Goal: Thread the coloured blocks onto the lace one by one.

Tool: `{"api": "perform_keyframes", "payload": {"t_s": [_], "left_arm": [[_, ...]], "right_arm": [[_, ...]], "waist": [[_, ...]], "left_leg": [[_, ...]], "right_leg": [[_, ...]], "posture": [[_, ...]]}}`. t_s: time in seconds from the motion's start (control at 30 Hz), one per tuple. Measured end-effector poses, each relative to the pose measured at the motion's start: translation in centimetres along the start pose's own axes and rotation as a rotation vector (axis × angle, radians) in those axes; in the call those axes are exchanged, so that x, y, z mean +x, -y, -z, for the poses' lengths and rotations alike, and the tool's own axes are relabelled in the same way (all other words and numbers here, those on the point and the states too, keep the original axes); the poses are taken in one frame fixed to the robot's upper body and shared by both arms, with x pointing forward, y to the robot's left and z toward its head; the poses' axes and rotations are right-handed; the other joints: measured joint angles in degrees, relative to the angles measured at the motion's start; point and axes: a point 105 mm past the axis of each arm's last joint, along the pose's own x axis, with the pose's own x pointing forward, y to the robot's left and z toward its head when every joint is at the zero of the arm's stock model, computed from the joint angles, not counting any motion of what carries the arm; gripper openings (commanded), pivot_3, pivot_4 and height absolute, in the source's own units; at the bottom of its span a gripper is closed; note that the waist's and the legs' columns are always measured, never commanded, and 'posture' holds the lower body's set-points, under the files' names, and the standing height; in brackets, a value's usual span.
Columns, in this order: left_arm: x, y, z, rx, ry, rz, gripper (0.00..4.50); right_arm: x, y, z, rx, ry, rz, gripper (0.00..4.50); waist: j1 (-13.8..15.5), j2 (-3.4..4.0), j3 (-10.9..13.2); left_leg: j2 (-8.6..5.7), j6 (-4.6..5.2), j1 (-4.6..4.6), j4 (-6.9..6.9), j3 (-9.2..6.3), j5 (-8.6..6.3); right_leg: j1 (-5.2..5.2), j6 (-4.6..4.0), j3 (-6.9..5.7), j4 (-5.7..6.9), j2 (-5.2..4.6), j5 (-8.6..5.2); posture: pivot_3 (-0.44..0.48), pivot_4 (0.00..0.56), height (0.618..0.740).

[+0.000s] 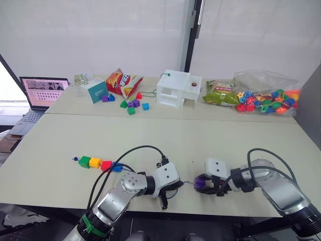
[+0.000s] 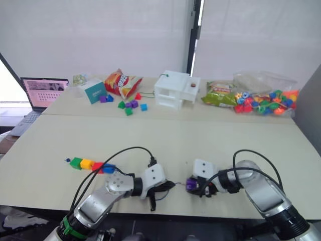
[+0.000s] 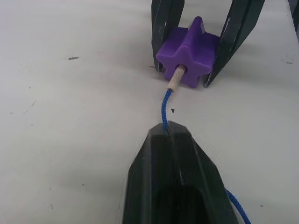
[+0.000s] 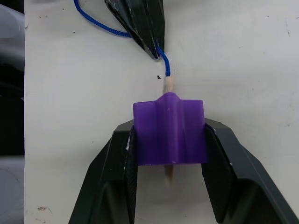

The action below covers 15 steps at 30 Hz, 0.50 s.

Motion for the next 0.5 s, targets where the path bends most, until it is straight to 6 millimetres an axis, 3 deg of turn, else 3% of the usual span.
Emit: {"api": "perform_keyframes", "payload": {"t_s": [0.5], "left_arm": [[1.7,0.5,-1.6,0.047,0.018,0.103,0.03]], "right_arm": [[0.1,0.1,-0.2,-0.011,-0.003,0.000,1.37]], "waist": [[0.11,-0.01,0.01]], "left_leg": [[-0.01,0.00,-0.09,0.02,0.03,0.00]], "right_leg": [[-0.07,0.01,0.00,-0.02,0.06,0.00]], "posture": [[0.000,0.150,0.740]]}}
